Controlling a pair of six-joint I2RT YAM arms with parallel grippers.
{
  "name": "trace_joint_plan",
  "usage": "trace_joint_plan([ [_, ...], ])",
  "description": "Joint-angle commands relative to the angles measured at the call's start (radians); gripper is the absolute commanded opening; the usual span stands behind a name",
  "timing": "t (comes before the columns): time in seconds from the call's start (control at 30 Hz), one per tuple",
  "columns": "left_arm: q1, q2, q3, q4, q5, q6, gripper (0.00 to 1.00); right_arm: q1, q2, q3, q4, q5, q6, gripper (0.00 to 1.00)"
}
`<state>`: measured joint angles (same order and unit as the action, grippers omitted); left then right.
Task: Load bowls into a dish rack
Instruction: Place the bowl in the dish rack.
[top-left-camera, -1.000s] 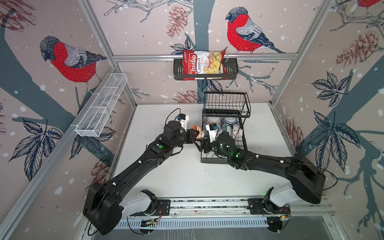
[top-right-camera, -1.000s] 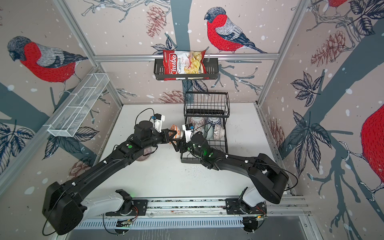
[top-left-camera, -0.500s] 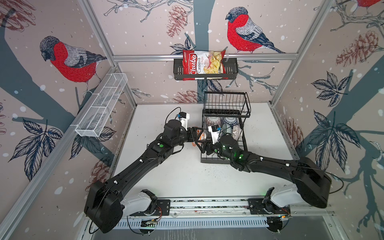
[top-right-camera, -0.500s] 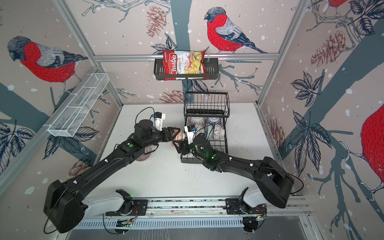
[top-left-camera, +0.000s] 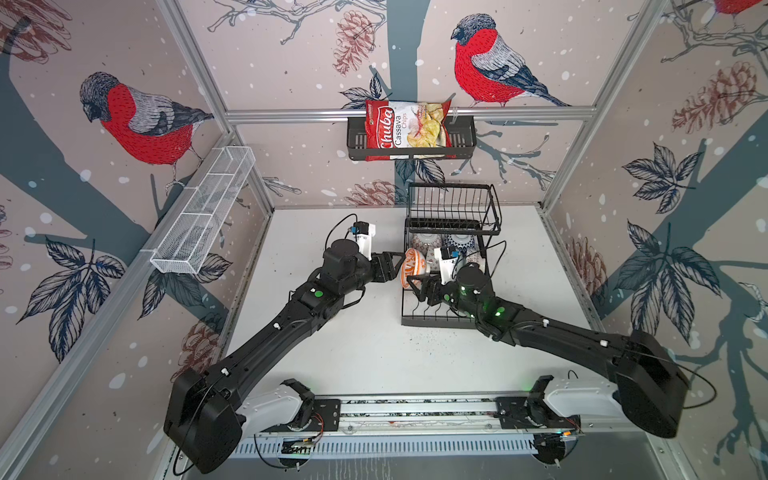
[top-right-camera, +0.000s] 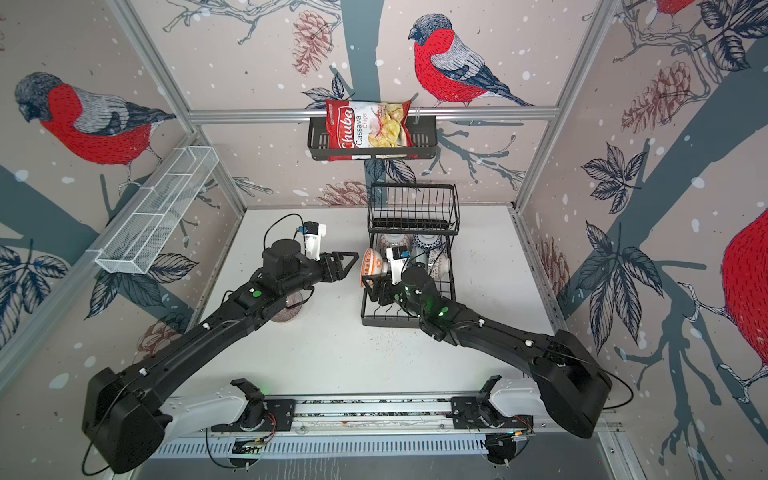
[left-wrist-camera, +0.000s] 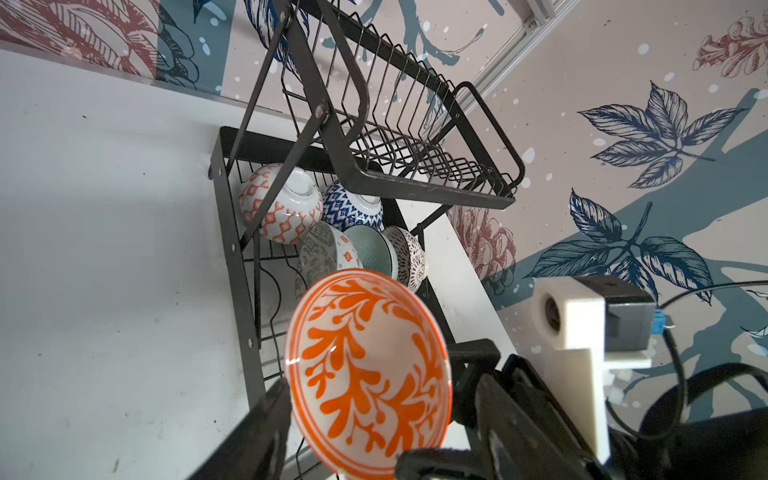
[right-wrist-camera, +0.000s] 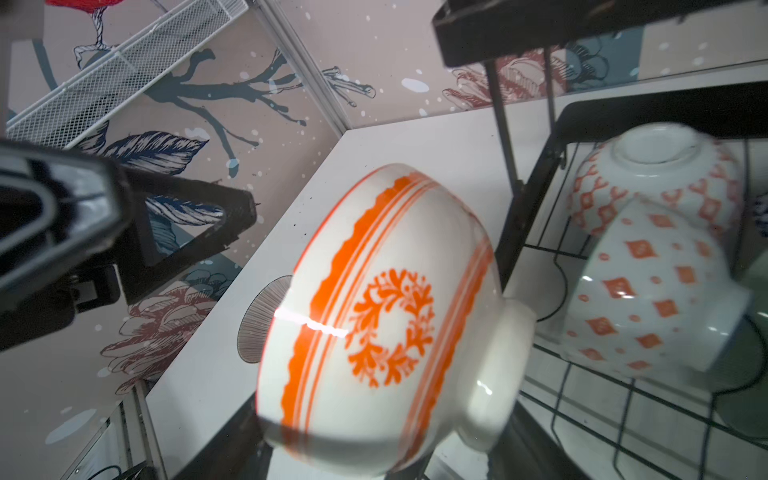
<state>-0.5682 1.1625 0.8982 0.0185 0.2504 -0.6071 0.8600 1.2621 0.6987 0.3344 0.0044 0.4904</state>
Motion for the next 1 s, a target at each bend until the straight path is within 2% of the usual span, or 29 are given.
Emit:
trace_joint_plan([
  [0.0,0.005,-0.010,-0.021,0.081,0.008,0.015,0.72,-0.020,-0.057,-0.007,-0.071,0.048,-0.026,0.67],
  [0.5,0.043,-0.016,-0.090,0.148,0.052,0.010,0.73,-0.137,-0.266,-0.076,-0.384,0.157,-0.058,0.67],
  [0.97,0.101,0.047,-0.078,0.182,0.105,0.022,0.73,-0.235,-0.228,-0.062,-0.510,0.114,-0.096,0.67],
])
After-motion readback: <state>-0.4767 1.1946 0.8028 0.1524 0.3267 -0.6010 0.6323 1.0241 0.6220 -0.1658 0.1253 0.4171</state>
